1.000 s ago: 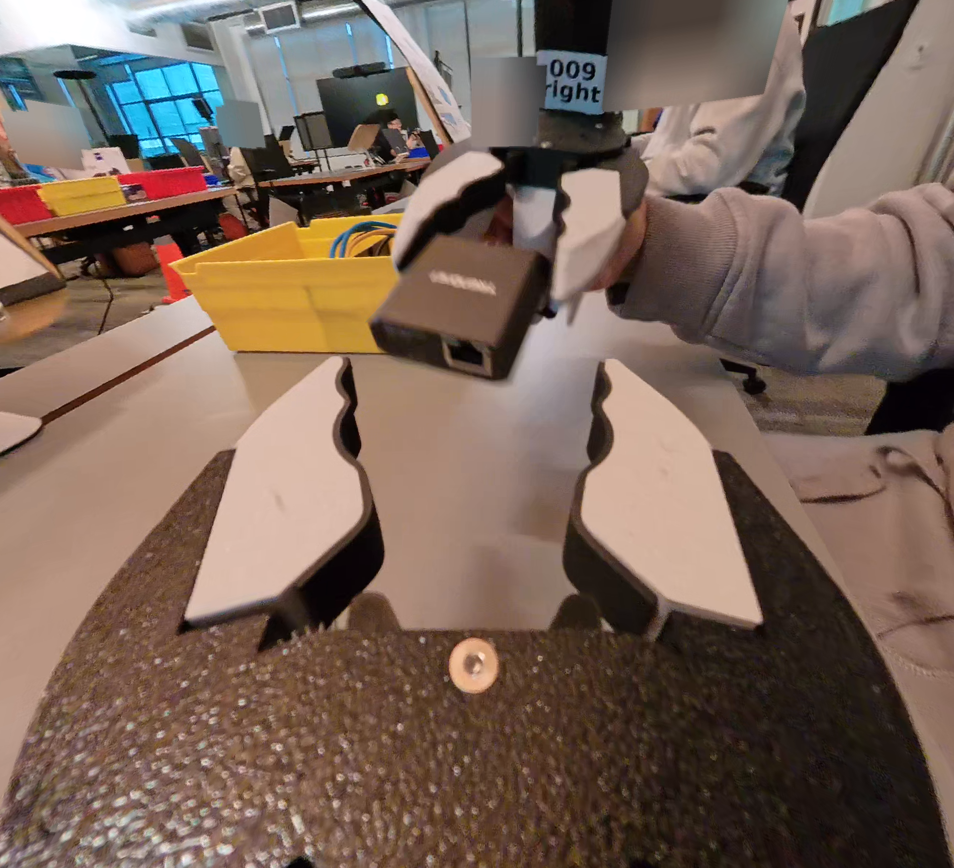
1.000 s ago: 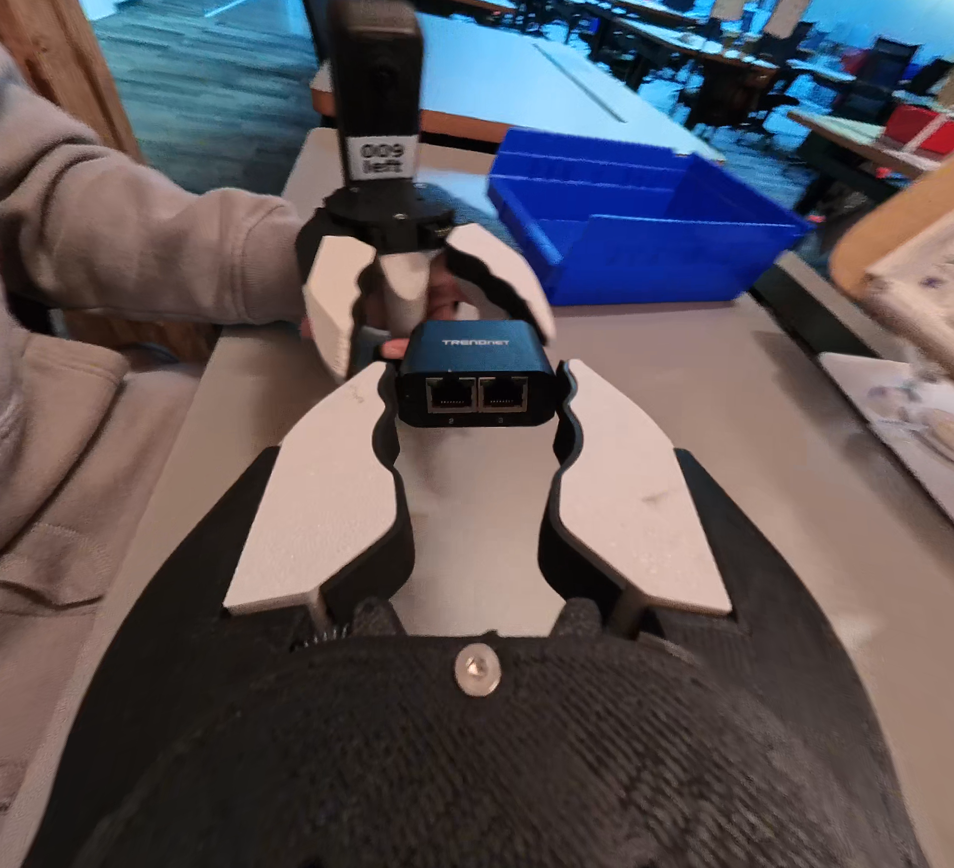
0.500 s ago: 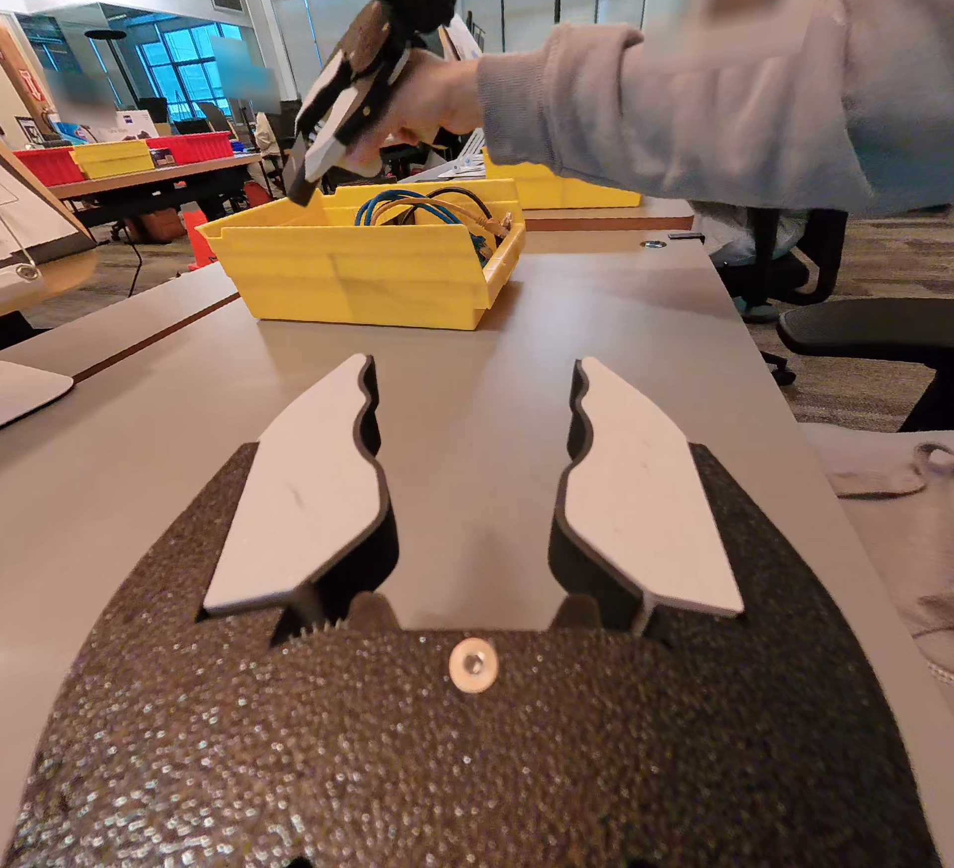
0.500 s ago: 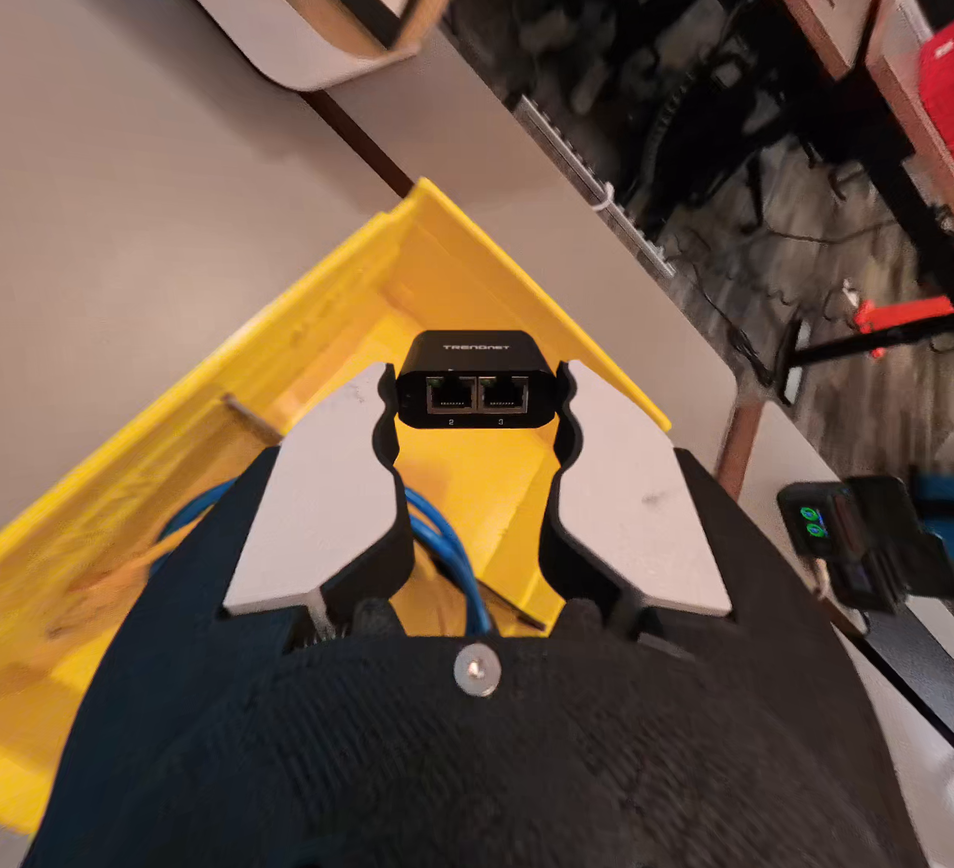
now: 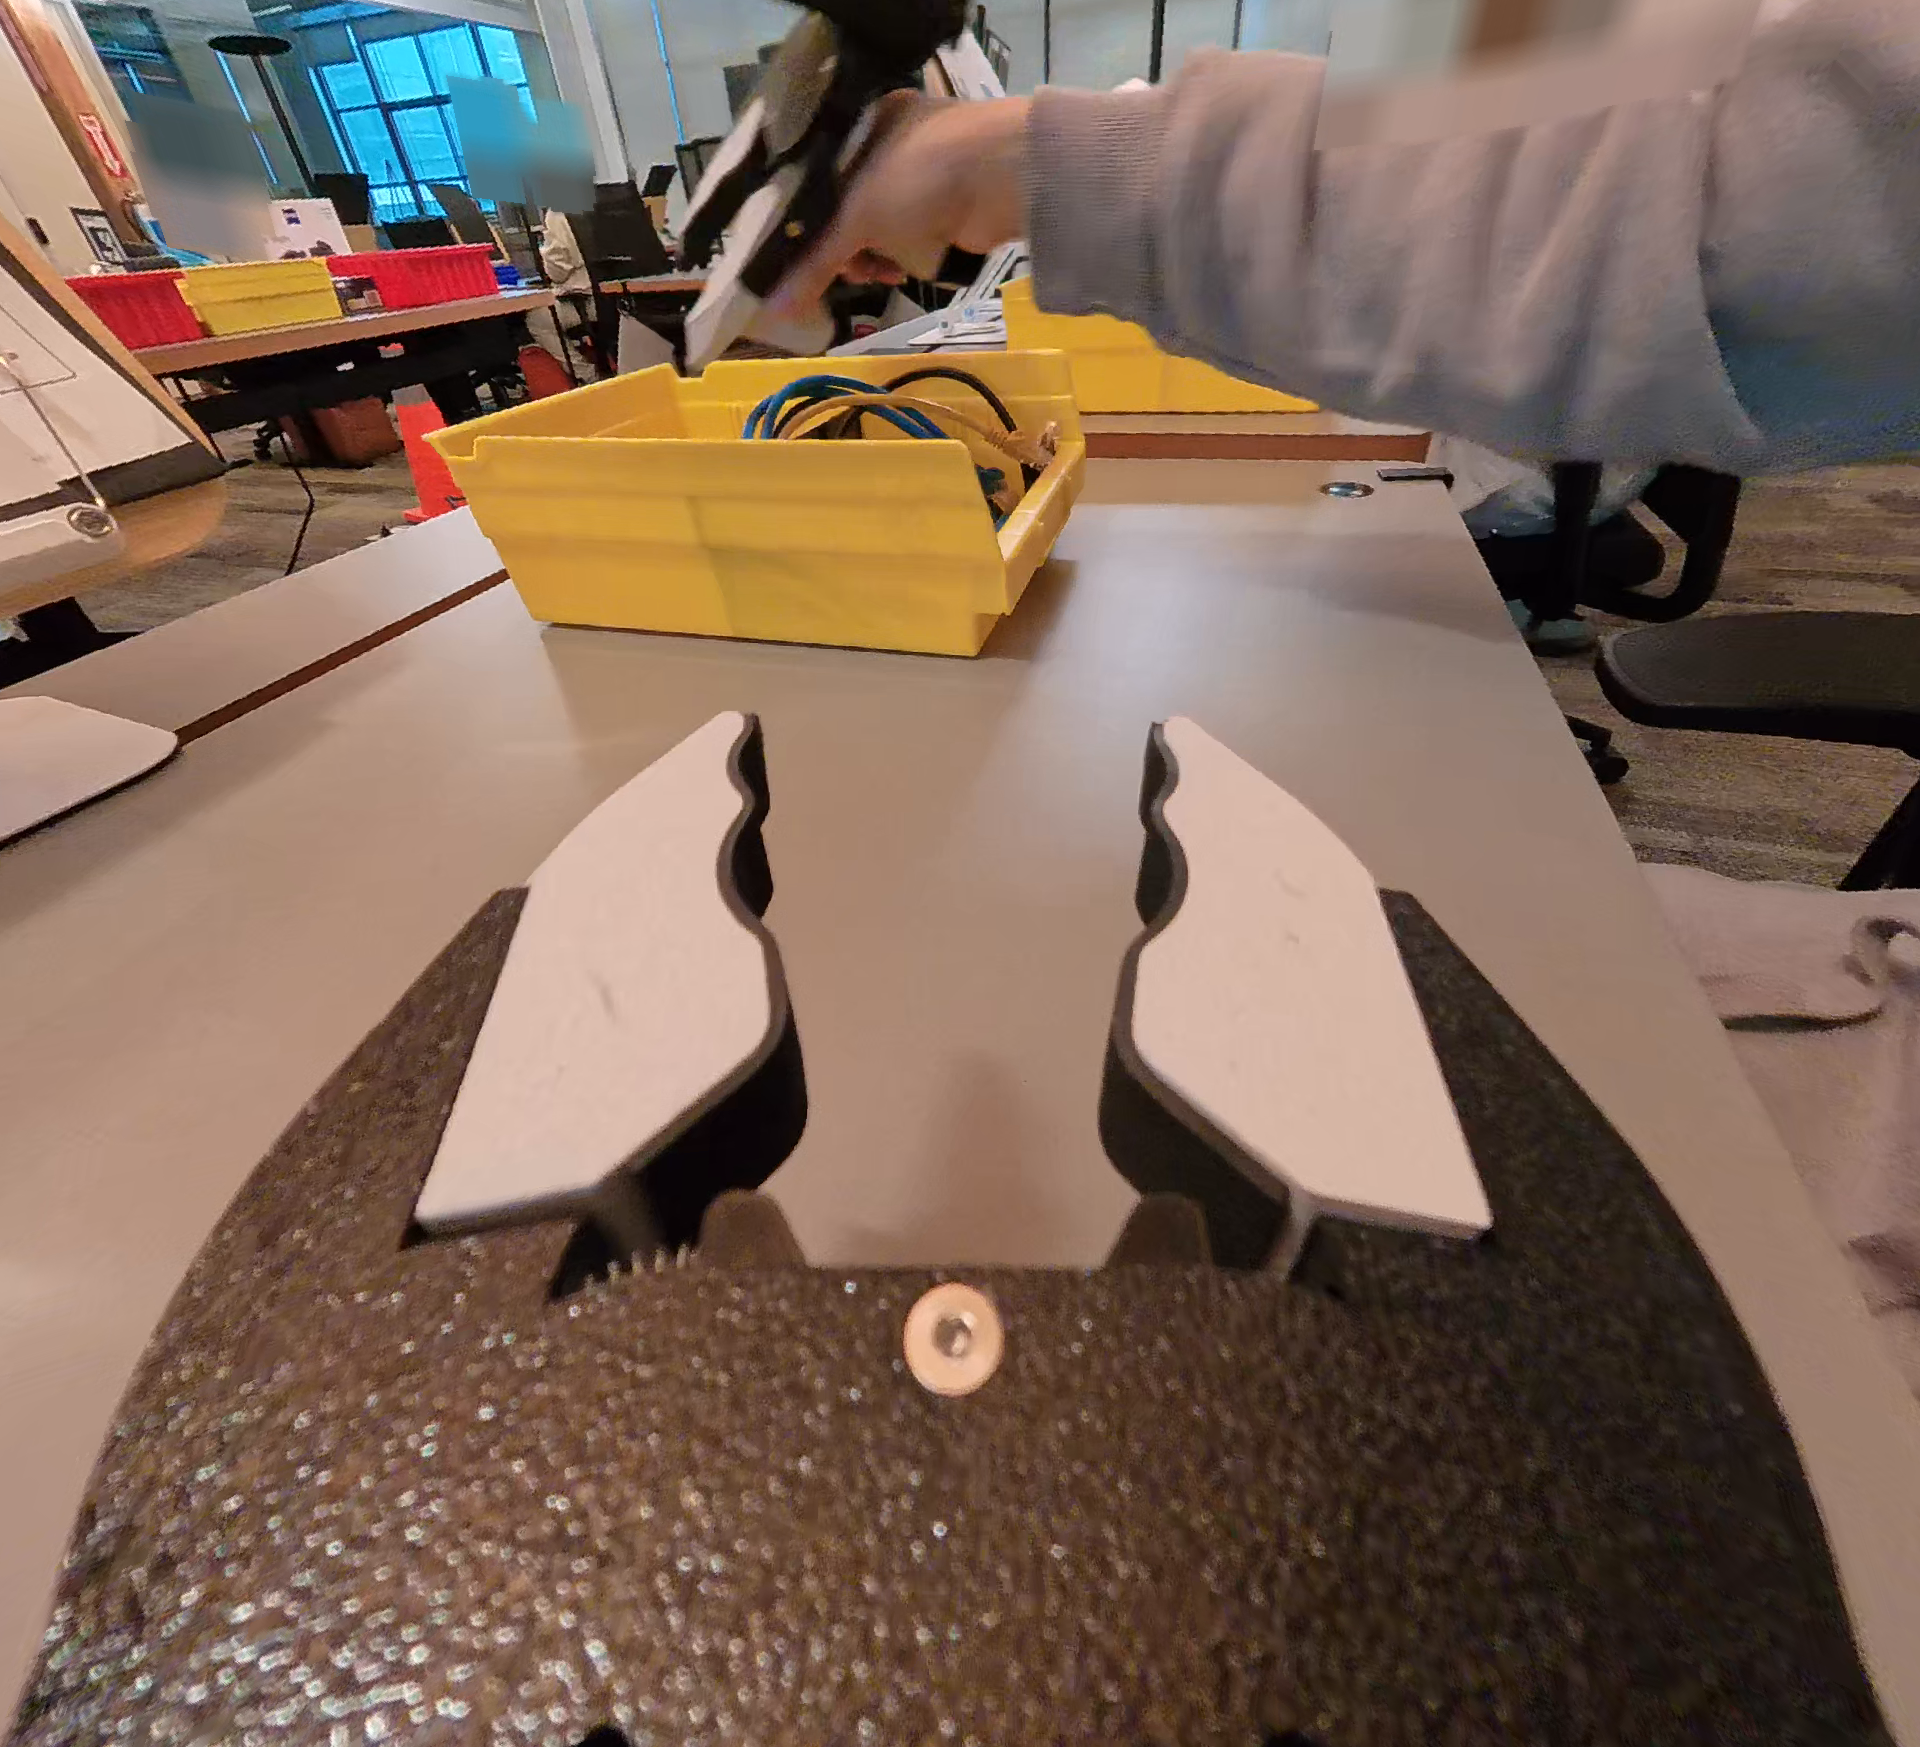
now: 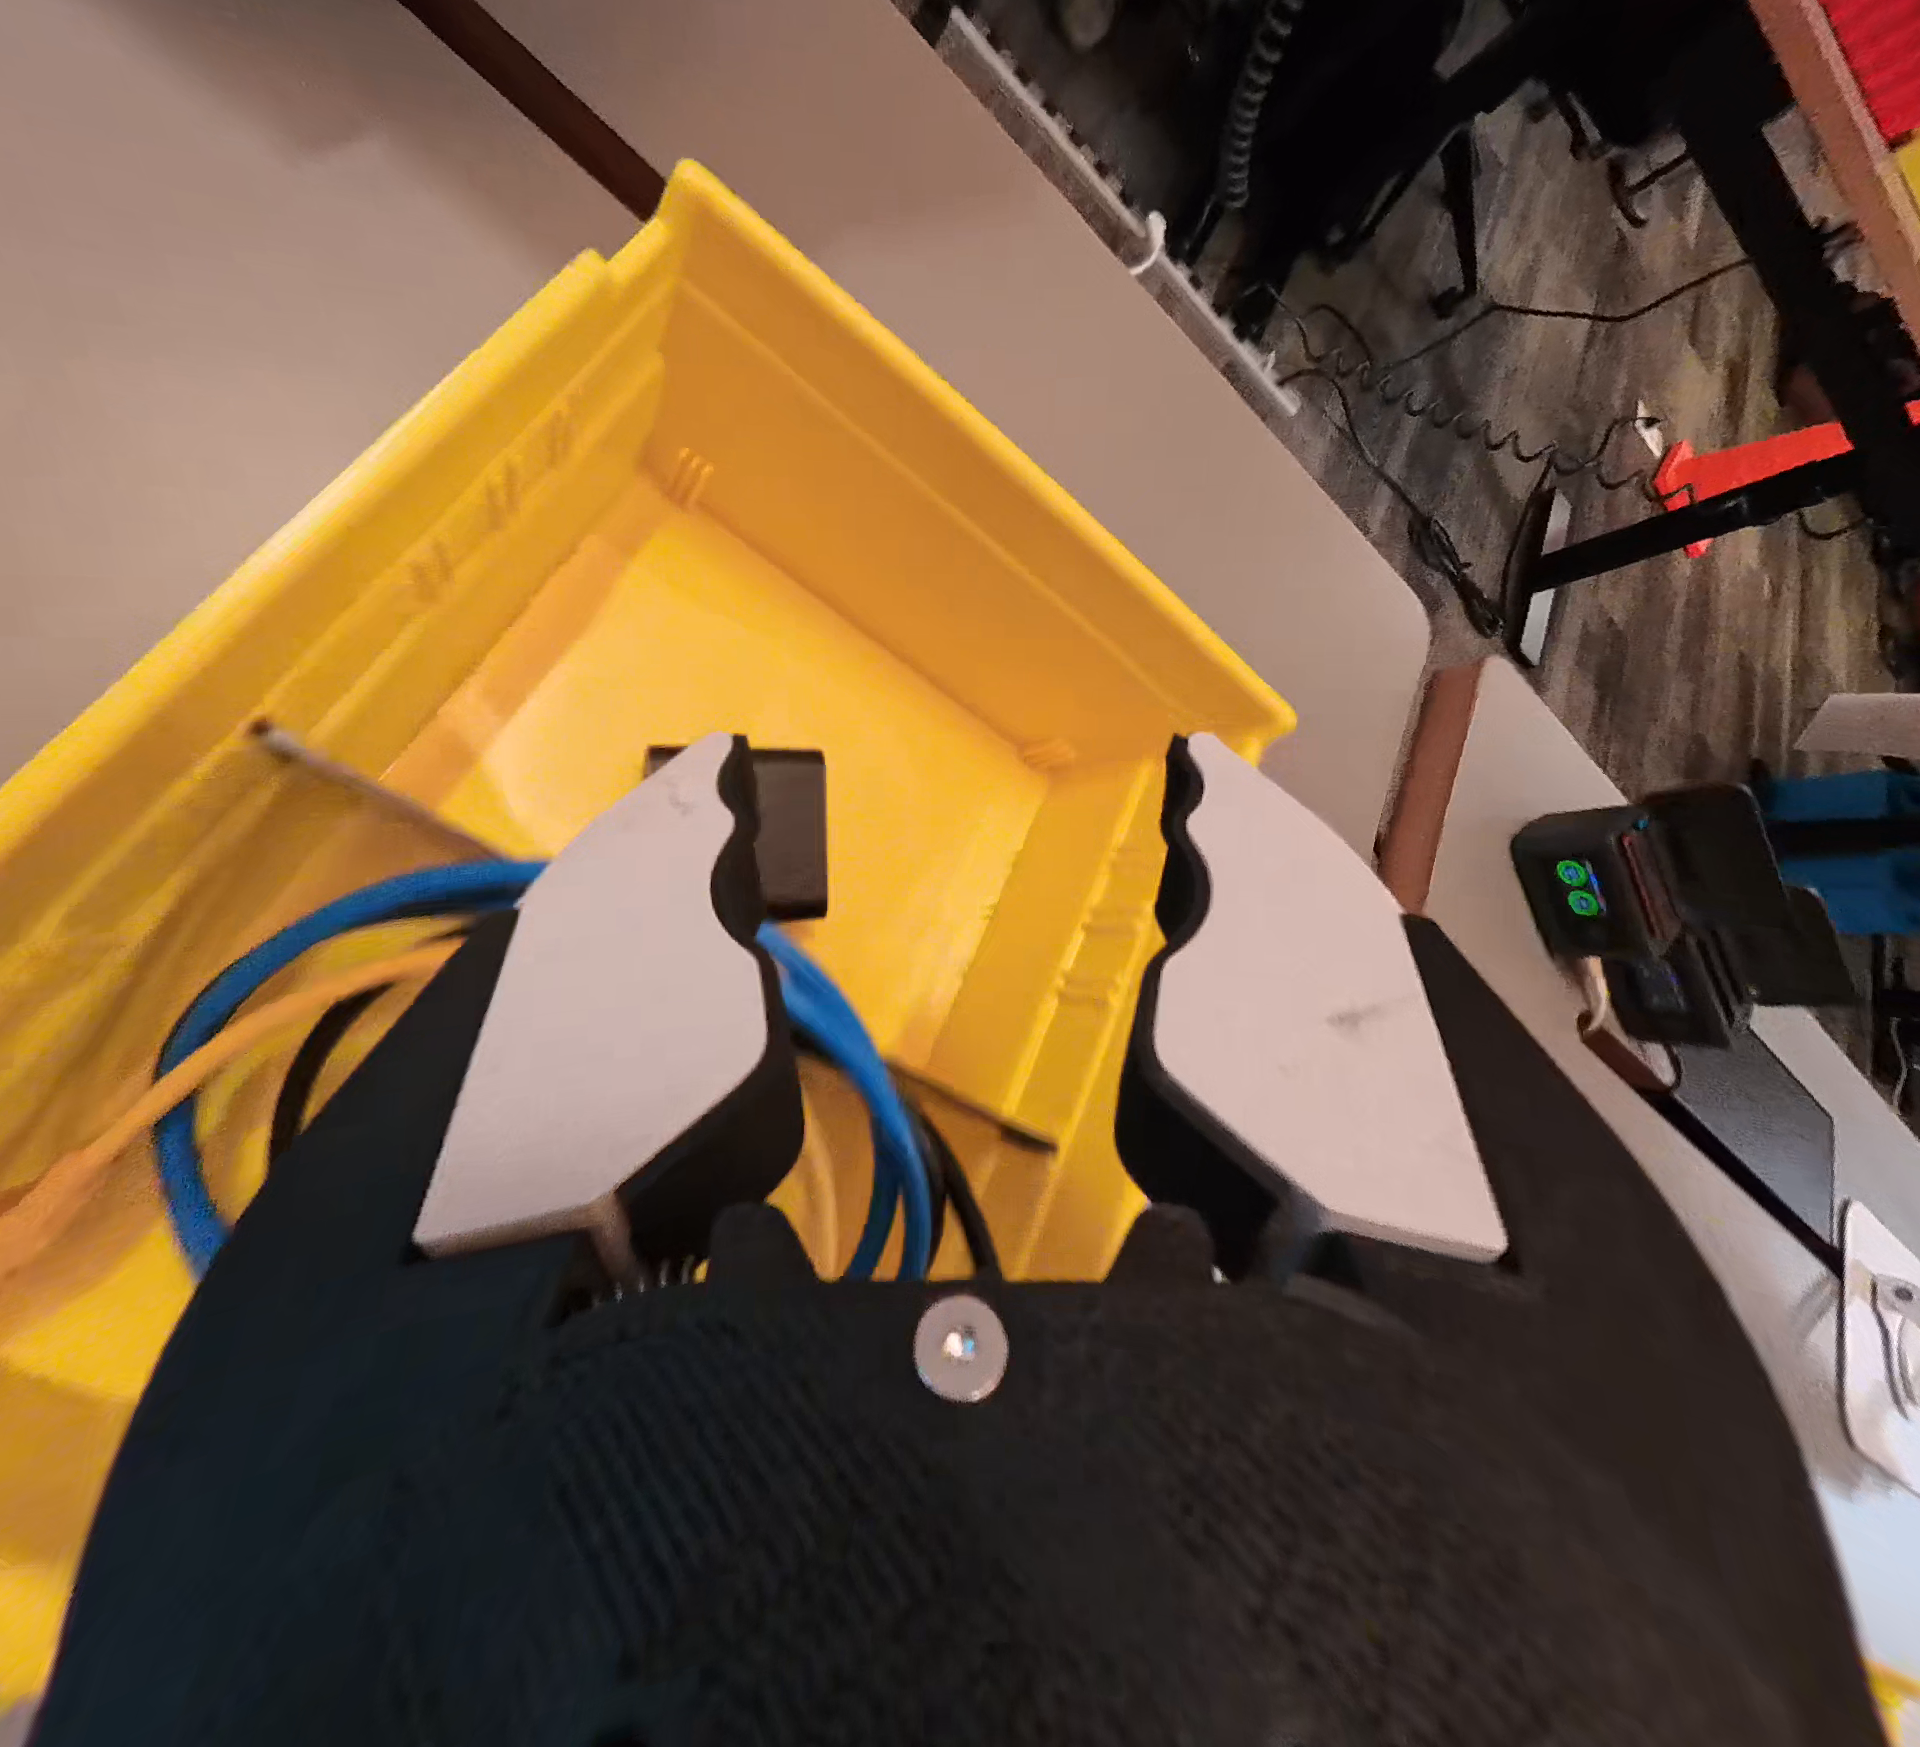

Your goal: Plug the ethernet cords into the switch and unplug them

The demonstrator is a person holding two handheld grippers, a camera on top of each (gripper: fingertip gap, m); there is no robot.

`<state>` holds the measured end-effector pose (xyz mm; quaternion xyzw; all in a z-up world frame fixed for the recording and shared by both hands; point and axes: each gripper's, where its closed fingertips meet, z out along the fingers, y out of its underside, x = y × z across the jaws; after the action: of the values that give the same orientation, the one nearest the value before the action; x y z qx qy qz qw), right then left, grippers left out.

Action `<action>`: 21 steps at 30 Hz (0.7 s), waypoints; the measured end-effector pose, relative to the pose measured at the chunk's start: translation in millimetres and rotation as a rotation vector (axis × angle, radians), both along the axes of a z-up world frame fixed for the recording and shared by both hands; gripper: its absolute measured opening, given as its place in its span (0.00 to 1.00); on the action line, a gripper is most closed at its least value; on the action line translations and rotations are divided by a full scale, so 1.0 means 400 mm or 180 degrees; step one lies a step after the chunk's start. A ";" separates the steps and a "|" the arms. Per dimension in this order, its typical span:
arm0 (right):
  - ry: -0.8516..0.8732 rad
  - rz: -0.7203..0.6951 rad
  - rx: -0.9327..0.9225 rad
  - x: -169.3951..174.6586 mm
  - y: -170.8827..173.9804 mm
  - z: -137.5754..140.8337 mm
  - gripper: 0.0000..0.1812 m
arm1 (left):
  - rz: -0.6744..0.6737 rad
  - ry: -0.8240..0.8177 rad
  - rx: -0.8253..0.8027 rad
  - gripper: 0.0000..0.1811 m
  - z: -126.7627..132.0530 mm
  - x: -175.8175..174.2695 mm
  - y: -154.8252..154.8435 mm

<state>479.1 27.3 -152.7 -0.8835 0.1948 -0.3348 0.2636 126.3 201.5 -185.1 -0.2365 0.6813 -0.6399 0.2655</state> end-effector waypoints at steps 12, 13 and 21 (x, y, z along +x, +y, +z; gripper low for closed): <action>-0.0322 -0.0455 0.1549 -0.374 -0.275 -0.044 0.45 | 0.0699 0.0713 -0.0060 0.41 -0.037 0.116 -0.104; -0.0380 -0.0457 0.1599 -0.368 -0.286 -0.040 0.46 | 0.0648 0.0757 -0.0161 0.41 -0.022 0.139 -0.148; -0.0502 -0.0961 0.2000 -0.338 -0.399 -0.001 0.52 | 0.1194 0.1260 0.0595 0.54 -0.023 0.396 -0.401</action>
<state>344.1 -132.4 -152.9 -0.6920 0.3957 -0.3609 0.4841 284.6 41.1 -194.4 -0.4532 0.7203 -0.4554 0.2617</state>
